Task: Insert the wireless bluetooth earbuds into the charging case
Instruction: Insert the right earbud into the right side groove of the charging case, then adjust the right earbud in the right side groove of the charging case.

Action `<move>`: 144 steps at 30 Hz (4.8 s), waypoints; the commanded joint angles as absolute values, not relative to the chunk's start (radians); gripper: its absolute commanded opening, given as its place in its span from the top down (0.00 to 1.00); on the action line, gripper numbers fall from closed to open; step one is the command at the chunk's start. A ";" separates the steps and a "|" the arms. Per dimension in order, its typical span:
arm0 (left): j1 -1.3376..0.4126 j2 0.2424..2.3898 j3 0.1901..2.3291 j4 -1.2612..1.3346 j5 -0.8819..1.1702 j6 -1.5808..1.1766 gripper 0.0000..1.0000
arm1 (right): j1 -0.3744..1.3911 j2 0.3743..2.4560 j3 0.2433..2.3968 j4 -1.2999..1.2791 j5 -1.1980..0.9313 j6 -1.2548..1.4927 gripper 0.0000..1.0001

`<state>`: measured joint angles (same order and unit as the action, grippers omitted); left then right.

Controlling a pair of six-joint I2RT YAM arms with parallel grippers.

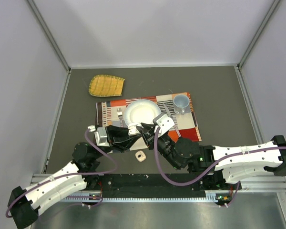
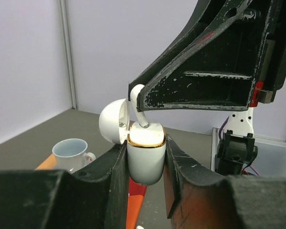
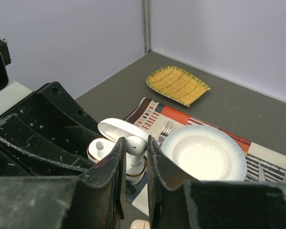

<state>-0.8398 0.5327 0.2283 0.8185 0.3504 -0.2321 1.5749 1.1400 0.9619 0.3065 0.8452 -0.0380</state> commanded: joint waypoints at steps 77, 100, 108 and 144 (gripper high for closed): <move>-0.861 0.526 0.293 0.804 0.336 -0.239 1.00 | 1.608 1.118 0.891 0.359 0.865 -0.127 1.00; -0.864 0.502 0.291 0.787 0.279 -0.241 1.00 | 1.609 1.100 0.884 0.267 0.882 -0.112 1.00; -0.864 0.495 0.288 0.775 0.272 -0.238 1.00 | 1.609 1.101 0.890 0.267 0.884 -0.199 1.00; -0.864 0.508 0.284 0.796 0.272 -0.222 1.00 | 1.606 0.971 0.945 0.204 0.799 0.058 0.28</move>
